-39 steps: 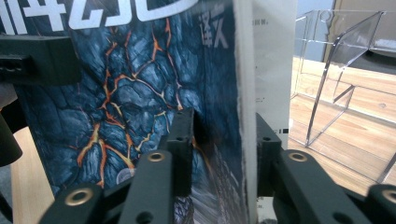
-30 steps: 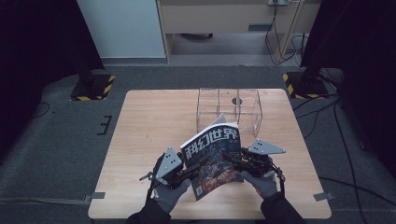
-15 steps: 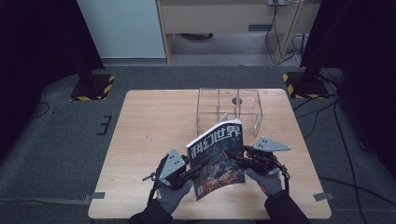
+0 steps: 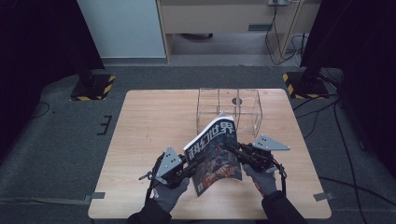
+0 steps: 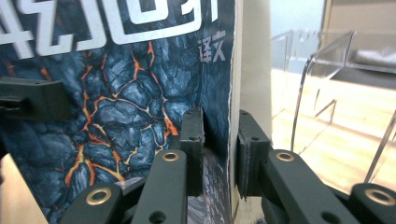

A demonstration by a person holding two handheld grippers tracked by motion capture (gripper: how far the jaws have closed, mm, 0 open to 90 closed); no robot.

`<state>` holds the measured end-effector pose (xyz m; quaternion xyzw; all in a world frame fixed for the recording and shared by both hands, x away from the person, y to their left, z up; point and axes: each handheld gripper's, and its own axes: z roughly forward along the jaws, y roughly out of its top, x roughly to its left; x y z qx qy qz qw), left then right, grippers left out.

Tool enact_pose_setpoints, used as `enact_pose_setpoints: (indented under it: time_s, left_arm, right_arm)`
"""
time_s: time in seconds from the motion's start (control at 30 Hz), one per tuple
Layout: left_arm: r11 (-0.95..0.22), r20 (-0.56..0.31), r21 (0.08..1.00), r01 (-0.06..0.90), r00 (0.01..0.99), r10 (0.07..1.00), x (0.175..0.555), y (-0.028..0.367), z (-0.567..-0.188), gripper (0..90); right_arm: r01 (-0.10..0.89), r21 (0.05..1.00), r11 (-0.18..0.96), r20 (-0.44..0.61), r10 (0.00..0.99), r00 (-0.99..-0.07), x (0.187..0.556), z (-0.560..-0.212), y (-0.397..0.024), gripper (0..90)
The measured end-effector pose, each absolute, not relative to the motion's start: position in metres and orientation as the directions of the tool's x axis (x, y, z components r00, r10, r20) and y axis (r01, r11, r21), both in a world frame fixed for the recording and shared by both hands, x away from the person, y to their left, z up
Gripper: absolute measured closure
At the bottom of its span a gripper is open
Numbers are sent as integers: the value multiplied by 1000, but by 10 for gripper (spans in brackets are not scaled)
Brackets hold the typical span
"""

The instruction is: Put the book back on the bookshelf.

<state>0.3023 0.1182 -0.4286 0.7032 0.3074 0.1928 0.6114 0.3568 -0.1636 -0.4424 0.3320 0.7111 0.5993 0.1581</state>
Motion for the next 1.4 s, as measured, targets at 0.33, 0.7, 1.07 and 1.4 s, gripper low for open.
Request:
enact_pose_setpoints:
  time_s: [0.33,0.7,1.07,1.4]
  left_arm:
    - [-57,-93,983,177,732,675,303,110,-438,665]
    - [-75,-72,983,168,727,683,308,100,-441,686]
    - [-96,-63,978,184,705,707,312,97,-437,815]
    - [-110,-71,974,198,729,681,309,95,-430,819]
  right_arm:
    - [290,954,72,171,664,-728,358,-446,-166,668]
    - [295,952,84,170,658,-734,357,-446,-170,673]
    - [308,948,84,175,668,-723,359,-446,-173,634]
    - [316,945,81,173,699,-694,360,-446,-178,494]
